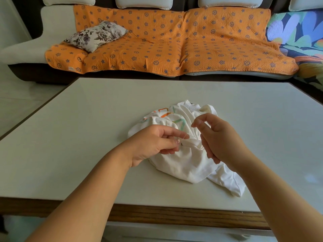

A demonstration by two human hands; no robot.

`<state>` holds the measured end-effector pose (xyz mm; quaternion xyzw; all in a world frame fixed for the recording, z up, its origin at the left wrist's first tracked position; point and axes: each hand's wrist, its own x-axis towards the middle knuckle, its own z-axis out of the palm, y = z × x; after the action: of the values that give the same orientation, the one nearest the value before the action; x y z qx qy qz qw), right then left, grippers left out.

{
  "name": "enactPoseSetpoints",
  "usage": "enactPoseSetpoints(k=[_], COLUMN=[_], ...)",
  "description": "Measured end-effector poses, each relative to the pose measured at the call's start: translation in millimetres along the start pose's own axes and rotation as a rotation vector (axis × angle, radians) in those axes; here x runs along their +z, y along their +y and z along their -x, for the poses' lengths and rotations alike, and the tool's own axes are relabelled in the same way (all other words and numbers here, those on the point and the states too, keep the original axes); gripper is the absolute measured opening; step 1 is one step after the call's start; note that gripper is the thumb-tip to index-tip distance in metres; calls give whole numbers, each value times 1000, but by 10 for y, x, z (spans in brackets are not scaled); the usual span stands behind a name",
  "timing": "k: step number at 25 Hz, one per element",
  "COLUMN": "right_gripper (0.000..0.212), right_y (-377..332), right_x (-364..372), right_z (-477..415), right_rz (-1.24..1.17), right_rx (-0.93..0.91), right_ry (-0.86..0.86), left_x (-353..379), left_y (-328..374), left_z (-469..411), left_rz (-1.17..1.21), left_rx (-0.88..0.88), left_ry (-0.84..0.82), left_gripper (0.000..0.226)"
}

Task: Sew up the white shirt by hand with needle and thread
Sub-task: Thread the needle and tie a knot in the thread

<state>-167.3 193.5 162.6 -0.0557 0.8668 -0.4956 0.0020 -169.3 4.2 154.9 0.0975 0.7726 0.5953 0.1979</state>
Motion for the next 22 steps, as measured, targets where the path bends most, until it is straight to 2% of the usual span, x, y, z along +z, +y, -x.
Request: enactPoseSetpoints(k=[3, 6, 10, 15, 22], right_gripper=[20, 21, 21, 21, 19], right_y=[2, -4, -17, -33, -32], right_x=[4, -1, -12, -3, -24], right_z=[1, 7, 22, 34, 37], right_rz=[15, 27, 44, 67, 84], right_rx=[-8, -15, -16, -6, 21], right_ry=[-15, -24, -29, -53, -95], left_x=[13, 23, 48, 75, 85], left_y=[3, 6, -1, -10, -13], left_z=[1, 0, -18, -53, -94], left_rz=[0, 20, 47, 94, 169], left_rx=[-11, -2, 4, -3, -18], left_ry=[-11, -14, -21, 44, 128], left_gripper=[22, 12, 24, 15, 16])
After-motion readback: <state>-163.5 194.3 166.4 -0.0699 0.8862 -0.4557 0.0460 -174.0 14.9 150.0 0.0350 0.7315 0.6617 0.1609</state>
